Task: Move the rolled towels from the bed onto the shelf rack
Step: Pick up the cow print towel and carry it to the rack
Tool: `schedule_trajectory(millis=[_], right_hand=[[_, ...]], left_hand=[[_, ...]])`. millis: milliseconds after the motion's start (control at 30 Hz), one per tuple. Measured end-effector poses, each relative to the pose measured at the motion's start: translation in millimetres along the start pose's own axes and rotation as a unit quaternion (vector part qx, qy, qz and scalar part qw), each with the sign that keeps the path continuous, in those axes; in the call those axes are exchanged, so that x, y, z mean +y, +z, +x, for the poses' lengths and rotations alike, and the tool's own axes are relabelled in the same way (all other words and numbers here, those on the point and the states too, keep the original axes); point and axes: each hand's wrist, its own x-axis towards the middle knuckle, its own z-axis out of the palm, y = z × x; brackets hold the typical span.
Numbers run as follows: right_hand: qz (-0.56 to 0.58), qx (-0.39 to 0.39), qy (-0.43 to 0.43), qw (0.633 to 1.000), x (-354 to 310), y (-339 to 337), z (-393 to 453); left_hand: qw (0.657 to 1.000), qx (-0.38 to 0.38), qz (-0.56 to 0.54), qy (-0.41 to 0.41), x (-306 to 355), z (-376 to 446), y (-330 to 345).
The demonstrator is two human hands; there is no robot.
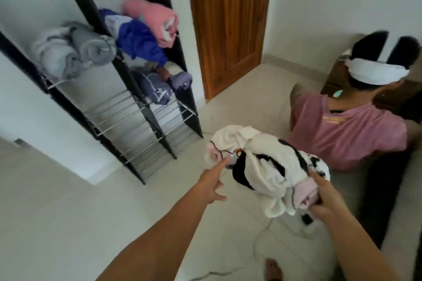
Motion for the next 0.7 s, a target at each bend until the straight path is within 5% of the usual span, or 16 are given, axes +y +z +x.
schedule_trajectory(millis=[100,300,700], right_hand=[[-0.035,-0.026,0.035,0.998,33,76,27],[-0.157,-0.1,0.056,0.981,79,206,80],[-0.346,-0.181,0.07,0.918,118,390,197]], left_hand=[[0.998,-0.041,-0.053,0.019,16,5,-56],[0.968,0.015,-0.24,0.065,65,44,-134],[0.936,0.11,-0.327,0.071,187,149,-264]])
